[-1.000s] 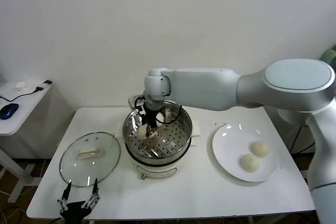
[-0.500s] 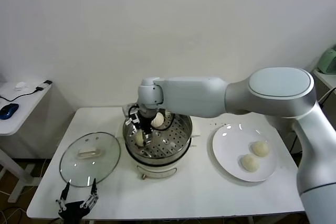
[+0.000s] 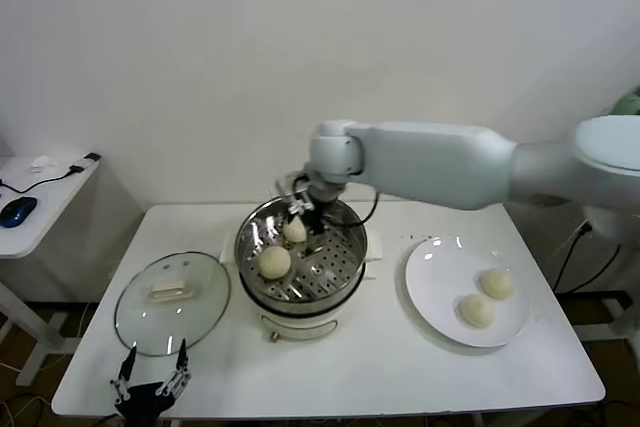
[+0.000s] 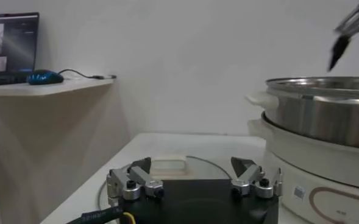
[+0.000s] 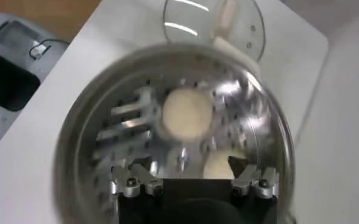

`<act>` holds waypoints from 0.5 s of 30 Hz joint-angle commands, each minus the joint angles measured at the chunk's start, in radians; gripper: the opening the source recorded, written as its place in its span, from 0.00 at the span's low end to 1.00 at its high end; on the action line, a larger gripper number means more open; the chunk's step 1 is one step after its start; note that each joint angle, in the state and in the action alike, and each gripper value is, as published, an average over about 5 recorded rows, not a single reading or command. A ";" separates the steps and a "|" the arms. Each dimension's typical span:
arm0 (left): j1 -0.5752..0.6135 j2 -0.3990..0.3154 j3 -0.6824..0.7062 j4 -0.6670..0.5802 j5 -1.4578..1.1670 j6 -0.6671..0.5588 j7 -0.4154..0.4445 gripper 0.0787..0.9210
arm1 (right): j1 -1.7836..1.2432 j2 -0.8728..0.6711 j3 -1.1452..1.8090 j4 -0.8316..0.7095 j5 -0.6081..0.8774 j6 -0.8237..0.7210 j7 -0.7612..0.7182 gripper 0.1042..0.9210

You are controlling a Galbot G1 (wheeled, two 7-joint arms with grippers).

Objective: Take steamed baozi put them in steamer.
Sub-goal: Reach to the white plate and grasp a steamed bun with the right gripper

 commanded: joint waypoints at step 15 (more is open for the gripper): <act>0.021 -0.005 -0.004 0.005 0.010 -0.008 0.000 0.88 | -0.643 -0.608 0.446 -0.057 -0.496 0.263 -0.309 0.88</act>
